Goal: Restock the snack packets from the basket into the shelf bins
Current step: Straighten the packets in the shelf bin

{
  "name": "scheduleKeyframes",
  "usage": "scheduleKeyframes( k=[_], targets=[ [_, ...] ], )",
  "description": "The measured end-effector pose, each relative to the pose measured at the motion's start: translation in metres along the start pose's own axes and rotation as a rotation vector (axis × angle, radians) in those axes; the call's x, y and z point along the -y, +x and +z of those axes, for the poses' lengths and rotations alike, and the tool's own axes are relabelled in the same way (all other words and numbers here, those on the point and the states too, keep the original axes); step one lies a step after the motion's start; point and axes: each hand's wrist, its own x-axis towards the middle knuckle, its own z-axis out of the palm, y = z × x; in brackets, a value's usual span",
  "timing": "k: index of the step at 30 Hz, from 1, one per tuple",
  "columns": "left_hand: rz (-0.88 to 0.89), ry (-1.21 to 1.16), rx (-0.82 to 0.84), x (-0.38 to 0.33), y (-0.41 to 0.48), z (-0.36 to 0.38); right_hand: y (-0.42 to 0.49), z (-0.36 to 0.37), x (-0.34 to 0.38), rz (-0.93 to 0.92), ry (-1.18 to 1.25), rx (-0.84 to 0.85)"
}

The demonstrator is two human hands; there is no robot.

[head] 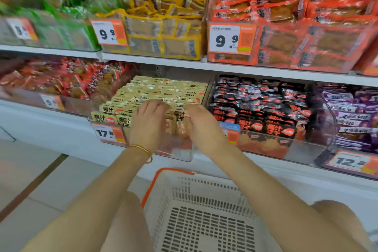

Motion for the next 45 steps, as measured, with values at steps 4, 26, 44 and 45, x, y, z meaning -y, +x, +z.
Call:
scheduleKeyframes(
  k=[4,26,44,45],
  targets=[
    [-0.079,-0.008,0.309,0.046,0.027,0.006,0.035,0.041,0.039,0.161,0.155,0.050],
    [0.055,0.031,0.883,0.072,0.073,0.049,0.098,0.068,0.013,0.525,-0.235,0.343],
    [0.075,-0.013,0.861,0.067,0.082,0.057,0.146,0.037,-0.014,0.296,-0.537,0.331],
    [0.074,-0.014,0.857,0.066,0.082,0.057,0.147,0.039,-0.017,0.283,-0.554,0.324]
  ],
)
